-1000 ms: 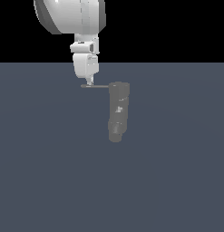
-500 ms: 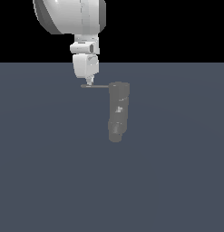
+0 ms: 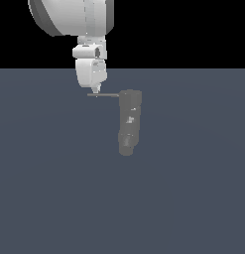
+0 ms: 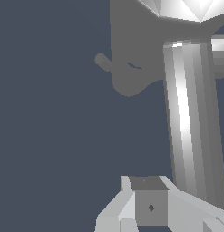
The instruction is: Turn on the faucet by rotating a designated handle.
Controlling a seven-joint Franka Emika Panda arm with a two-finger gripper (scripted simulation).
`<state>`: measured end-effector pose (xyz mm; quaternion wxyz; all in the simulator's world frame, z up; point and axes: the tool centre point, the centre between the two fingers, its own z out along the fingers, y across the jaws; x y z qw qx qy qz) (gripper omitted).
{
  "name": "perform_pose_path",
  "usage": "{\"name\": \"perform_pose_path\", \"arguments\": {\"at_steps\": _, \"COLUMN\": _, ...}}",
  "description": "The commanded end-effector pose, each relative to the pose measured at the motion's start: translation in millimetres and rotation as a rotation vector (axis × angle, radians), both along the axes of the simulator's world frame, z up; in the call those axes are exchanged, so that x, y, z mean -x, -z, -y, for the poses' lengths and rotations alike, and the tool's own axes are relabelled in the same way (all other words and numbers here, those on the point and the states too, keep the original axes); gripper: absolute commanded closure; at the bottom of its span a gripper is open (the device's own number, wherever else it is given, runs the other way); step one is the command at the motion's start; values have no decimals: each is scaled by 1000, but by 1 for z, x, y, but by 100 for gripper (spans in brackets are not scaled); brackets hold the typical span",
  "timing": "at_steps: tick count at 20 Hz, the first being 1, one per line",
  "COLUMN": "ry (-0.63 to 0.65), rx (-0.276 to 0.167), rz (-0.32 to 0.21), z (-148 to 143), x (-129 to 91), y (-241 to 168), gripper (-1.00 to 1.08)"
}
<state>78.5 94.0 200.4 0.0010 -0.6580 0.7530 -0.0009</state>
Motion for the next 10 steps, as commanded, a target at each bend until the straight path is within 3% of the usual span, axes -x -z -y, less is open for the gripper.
{"name": "perform_pose_path", "arguments": {"at_steps": 1, "ry": 1, "rx": 1, "rz": -3, "z": 0, "x": 8, "y": 0, "gripper": 108}}
{"name": "perform_pose_path", "arguments": {"at_steps": 10, "ry": 2, "rx": 1, "rz": -3, "z": -2, "x": 34, "y": 0, "gripper": 108}}
